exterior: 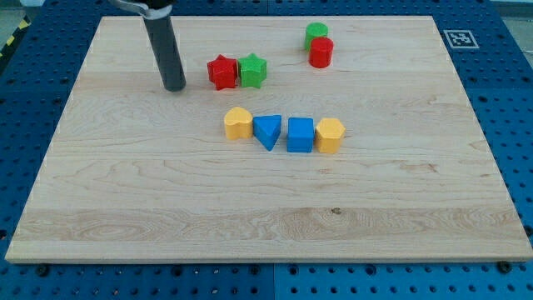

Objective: Make a vertical line using green and red blocks

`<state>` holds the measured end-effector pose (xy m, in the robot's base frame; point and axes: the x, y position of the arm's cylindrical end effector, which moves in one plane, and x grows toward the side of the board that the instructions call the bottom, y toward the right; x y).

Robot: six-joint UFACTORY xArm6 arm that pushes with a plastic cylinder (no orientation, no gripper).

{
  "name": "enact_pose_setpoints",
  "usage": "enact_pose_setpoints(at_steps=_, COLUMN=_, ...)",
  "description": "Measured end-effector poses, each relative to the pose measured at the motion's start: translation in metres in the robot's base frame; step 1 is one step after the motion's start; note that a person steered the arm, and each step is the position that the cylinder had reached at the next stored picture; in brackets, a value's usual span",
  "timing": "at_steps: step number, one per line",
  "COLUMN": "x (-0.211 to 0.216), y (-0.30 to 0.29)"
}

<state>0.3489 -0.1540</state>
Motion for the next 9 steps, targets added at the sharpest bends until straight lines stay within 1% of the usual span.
enact_pose_setpoints(at_steps=1, x=-0.016, y=-0.010)
enact_pose_setpoints(at_steps=2, x=-0.023, y=0.027)
enact_pose_setpoints(at_steps=3, x=-0.023, y=0.087)
enact_pose_setpoints(at_steps=4, x=-0.020, y=0.127)
enact_pose_setpoints(at_steps=5, x=-0.021, y=0.110)
enact_pose_setpoints(at_steps=6, x=-0.023, y=0.055)
enact_pose_setpoints(at_steps=7, x=-0.007, y=0.036)
enact_pose_setpoints(at_steps=8, x=0.015, y=0.071)
enact_pose_setpoints(at_steps=9, x=0.018, y=0.135)
